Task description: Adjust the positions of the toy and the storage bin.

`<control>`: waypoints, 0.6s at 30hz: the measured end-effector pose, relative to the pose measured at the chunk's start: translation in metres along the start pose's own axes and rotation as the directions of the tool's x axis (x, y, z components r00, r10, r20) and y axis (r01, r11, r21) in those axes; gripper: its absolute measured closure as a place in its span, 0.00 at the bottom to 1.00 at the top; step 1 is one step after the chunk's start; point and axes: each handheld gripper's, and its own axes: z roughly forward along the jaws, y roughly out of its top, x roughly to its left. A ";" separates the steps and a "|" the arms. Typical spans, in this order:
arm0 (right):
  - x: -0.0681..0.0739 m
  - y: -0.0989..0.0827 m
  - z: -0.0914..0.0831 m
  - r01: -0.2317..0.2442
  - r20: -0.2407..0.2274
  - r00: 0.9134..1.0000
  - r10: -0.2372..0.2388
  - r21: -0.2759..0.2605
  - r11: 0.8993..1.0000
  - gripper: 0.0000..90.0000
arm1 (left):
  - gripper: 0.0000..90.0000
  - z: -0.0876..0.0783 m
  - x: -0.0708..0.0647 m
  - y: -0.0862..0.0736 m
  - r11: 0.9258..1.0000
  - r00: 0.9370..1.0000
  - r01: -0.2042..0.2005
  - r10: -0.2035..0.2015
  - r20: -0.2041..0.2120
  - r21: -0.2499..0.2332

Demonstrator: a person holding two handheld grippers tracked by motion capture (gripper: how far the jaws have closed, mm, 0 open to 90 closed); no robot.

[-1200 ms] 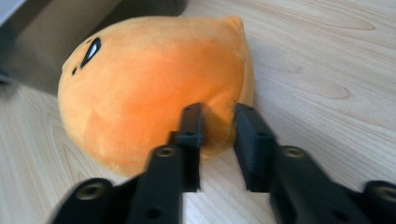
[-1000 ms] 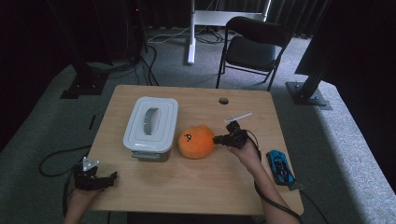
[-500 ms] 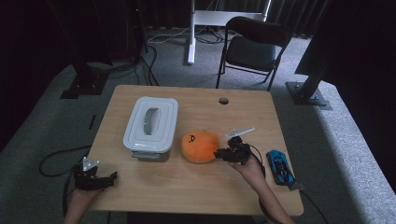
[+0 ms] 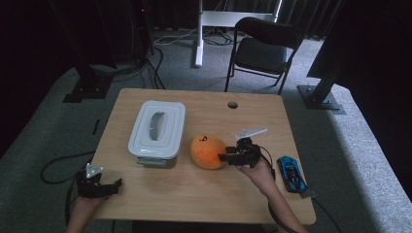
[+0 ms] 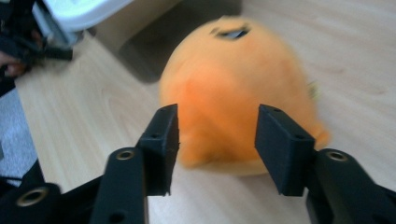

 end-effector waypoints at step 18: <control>-0.023 0.023 0.050 0.008 -0.008 1.000 -0.007 0.069 0.998 0.34 | 0.01 0.000 0.000 0.000 1.000 1.000 0.000 0.000 0.000 0.000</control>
